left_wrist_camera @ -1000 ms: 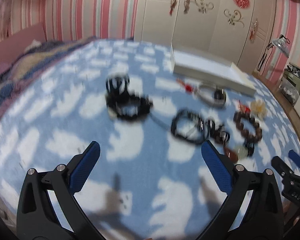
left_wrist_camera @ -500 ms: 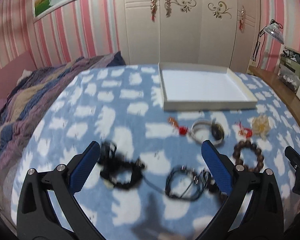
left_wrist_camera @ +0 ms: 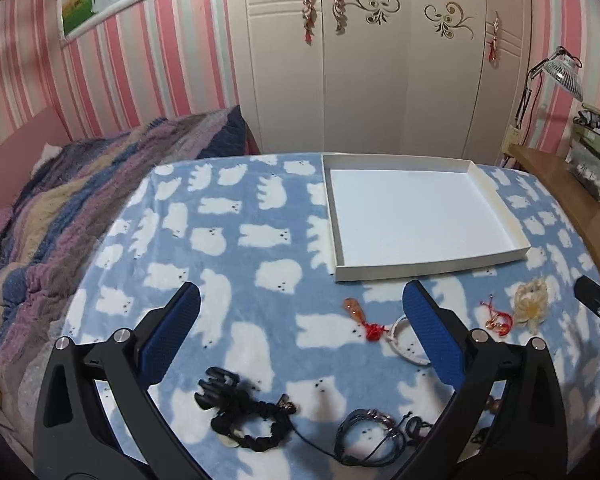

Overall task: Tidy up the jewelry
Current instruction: 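Move both tools toward the red-string charms near the white tray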

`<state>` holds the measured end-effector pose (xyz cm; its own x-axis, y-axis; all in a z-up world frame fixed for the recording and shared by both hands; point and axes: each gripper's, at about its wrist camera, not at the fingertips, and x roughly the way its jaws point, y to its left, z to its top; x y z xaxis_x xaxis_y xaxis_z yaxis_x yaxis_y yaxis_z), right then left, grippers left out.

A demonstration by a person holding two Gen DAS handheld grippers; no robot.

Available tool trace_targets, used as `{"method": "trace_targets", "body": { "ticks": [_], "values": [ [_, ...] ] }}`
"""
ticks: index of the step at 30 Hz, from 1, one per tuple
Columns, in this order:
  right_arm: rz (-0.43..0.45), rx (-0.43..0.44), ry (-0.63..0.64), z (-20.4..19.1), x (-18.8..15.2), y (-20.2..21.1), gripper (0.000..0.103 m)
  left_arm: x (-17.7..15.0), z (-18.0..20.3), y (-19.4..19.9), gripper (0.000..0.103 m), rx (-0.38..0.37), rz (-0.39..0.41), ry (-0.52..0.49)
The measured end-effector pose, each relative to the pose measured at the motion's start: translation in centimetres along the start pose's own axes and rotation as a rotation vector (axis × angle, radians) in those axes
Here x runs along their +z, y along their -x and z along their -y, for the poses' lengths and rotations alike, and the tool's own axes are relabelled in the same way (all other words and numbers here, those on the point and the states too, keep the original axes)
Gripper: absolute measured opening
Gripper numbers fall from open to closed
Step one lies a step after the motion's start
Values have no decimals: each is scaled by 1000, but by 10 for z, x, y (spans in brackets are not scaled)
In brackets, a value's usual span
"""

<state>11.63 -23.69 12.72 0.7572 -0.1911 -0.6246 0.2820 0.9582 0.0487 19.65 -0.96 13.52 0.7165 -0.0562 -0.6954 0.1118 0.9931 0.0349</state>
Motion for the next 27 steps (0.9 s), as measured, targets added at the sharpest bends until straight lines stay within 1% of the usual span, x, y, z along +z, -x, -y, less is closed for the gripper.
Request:
{"method": "trace_targets", "body": {
  "ticks": [2, 7, 8, 9, 10, 11, 12, 14, 16, 17, 18, 21, 22, 23, 24, 27],
  "values": [
    [-7, 2, 18, -4, 3, -7, 102, 5, 0, -7, 100, -9, -16, 0],
    [-48, -21, 60, -10, 1, -30, 101, 3, 4, -31, 100, 8, -54, -17],
    [-64, -25, 60, -10, -2, -37, 100, 0, 4, -38, 100, 4, -69, -16],
    [-73, -31, 57, -8, -4, -41, 94, -3, 4, -42, 100, 0, -79, -13],
    [-88, -37, 51, -7, -6, -46, 90, -7, 3, -50, 98, -5, -91, 0],
    [-104, -36, 45, -7, -9, -51, 81, -10, 3, -55, 91, -13, -100, 5],
    [-131, -26, 40, -6, -15, -58, 77, -13, 4, -60, 88, -20, -111, 2],
    [-179, -14, 45, -8, -26, -72, 74, -22, 8, -72, 79, -28, -144, -19],
    [-215, -7, 57, -11, -36, -84, 66, -27, 11, -81, 73, -33, -165, -29],
    [-236, -2, 61, -13, -41, -90, 59, -30, 12, -86, 68, -37, -175, -29],
    [-247, 2, 60, -13, -43, -95, 54, -32, 12, -90, 65, -40, -182, -29],
    [-266, 7, 60, -15, -50, -104, 51, -40, 14, -104, 57, -51, -216, -34],
    [-268, 3, 63, -15, -52, -105, 49, -41, 15, -108, 54, -57, -230, -35],
    [-270, 3, 66, -15, -53, -106, 45, -43, 16, -112, 50, -65, -244, -35],
    [-275, 5, 69, -15, -54, -107, 43, -44, 16, -114, 49, -71, -249, -35],
    [-280, 11, 64, -13, -54, -108, 43, -48, 21, -118, 49, -82, -255, -44]
  ]
}}
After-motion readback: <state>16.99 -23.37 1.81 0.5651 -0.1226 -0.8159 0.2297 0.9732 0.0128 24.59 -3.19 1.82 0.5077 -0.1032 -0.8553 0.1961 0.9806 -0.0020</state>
